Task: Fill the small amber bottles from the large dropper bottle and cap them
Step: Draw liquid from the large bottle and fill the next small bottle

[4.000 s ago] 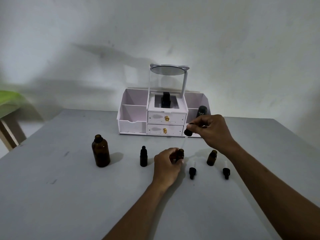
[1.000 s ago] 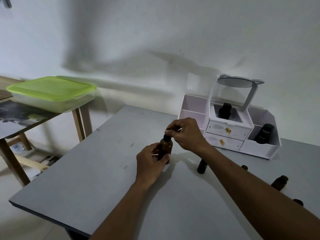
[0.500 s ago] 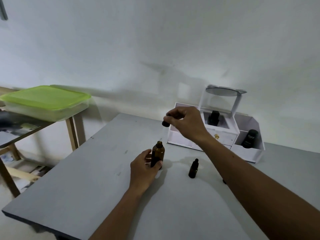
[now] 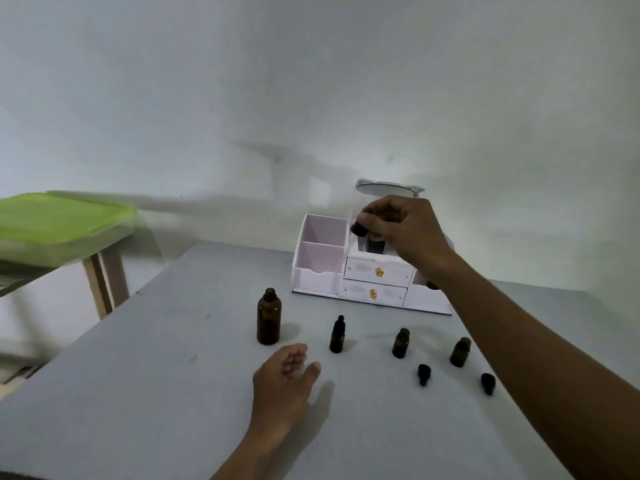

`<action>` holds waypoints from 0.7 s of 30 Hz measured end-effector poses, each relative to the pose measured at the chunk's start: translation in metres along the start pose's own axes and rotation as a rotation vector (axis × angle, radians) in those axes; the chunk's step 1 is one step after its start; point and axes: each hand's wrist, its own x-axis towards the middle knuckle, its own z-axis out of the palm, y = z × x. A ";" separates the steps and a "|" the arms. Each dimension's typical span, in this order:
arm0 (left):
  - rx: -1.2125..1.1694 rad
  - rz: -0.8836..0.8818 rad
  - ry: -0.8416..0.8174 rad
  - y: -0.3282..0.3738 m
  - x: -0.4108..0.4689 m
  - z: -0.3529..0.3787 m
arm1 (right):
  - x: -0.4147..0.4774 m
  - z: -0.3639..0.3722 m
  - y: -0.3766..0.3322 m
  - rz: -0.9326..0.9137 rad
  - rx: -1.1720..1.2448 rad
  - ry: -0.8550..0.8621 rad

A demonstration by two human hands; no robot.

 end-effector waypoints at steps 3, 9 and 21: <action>0.045 0.015 -0.100 0.007 -0.008 0.036 | -0.013 -0.023 0.012 0.020 -0.043 0.030; 0.005 0.062 -0.202 0.021 -0.010 0.094 | -0.032 -0.058 0.041 0.115 -0.157 0.029; 0.110 0.162 -0.229 0.029 0.025 0.147 | -0.045 -0.082 0.093 0.158 -0.249 0.032</action>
